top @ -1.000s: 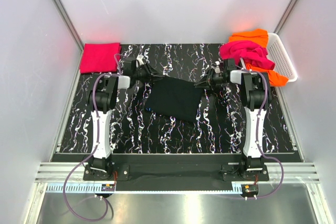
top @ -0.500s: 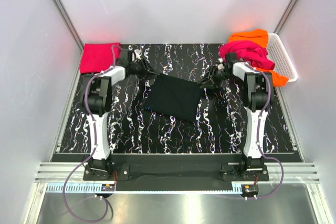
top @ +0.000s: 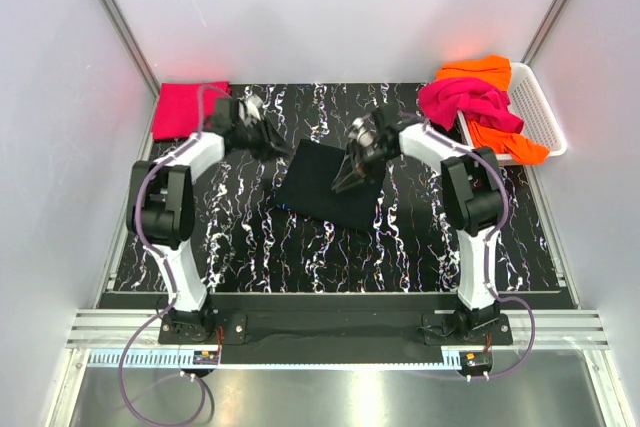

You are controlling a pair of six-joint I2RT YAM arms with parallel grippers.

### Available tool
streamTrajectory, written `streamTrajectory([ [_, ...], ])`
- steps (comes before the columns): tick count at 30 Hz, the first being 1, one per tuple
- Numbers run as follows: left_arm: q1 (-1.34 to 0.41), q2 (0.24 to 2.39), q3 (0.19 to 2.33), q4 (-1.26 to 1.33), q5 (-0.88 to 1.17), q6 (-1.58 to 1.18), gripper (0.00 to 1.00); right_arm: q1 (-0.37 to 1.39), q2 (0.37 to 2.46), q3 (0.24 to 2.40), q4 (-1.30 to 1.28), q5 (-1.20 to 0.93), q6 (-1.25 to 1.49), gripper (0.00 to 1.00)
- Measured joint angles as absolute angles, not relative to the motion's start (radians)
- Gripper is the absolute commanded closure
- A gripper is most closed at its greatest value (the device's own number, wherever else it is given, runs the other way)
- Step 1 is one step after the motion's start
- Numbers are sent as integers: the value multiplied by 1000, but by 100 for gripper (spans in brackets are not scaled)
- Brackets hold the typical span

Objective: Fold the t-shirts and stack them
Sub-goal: Fold the tshirt

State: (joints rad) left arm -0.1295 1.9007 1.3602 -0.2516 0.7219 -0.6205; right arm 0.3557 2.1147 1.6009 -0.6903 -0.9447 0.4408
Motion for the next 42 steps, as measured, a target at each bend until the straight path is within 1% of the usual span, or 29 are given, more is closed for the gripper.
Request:
streamTrajectory([
  [2, -169, 1916, 1293, -251, 741, -621, 70, 396, 2115, 1535, -669, -981, 444, 80],
  [4, -206, 1948, 1251, -245, 761, -619, 71, 397, 2120, 1477, -653, -997, 441, 82],
  [7, -223, 2004, 1221, -245, 769, -592, 71, 362, 2133, 1399, -626, -997, 425, 83],
  [11, -195, 2032, 1199, -265, 776, -525, 71, 279, 2134, 1274, -585, -1004, 377, 83],
  [17, -189, 1986, 1129, -246, 796, -466, 70, 174, 2080, 1175, -546, -945, 352, 82],
  [20, -211, 1929, 1060, -241, 790, -473, 69, 143, 2062, 1174, -567, -867, 357, 82],
  [23, -250, 1864, 995, -239, 776, -507, 67, 132, 2045, 1174, -602, -787, 359, 78],
  [24, -265, 1832, 971, -237, 766, -527, 67, 131, 2035, 1174, -626, -764, 361, 73],
  [26, -282, 1765, 938, -242, 746, -553, 64, 130, 2003, 1174, -673, -706, 356, 68],
  [28, -283, 1684, 923, -258, 712, -574, 61, 131, 1955, 1185, -726, -641, 344, 61],
  [30, -274, 1598, 923, -270, 667, -586, 59, 138, 1903, 1214, -761, -589, 322, 56],
  [32, -255, 1517, 923, -282, 634, -601, 52, 161, 1845, 1249, -776, -531, 292, 50],
  [33, -239, 1477, 922, -292, 618, -609, 46, 187, 1816, 1264, -776, -496, 278, 46],
  [34, -221, 1439, 917, -296, 605, -619, 41, 221, 1786, 1277, -775, -463, 265, 39],
  [36, -171, 1361, 890, -297, 583, -646, 38, 303, 1740, 1292, -762, -407, 241, 31],
  [37, -149, 1326, 871, -299, 576, -659, 36, 364, 1716, 1297, -745, -372, 228, 24],
  [40, -92, 1248, 820, -310, 552, -690, 34, 553, 1662, 1288, -670, -281, 179, 16],
  [41, -82, 1228, 805, -313, 547, -700, 34, 614, 1647, 1276, -637, -247, 155, 11],
  [42, -75, 1211, 790, -319, 543, -711, 34, 671, 1635, 1259, -603, -212, 131, 11],
])
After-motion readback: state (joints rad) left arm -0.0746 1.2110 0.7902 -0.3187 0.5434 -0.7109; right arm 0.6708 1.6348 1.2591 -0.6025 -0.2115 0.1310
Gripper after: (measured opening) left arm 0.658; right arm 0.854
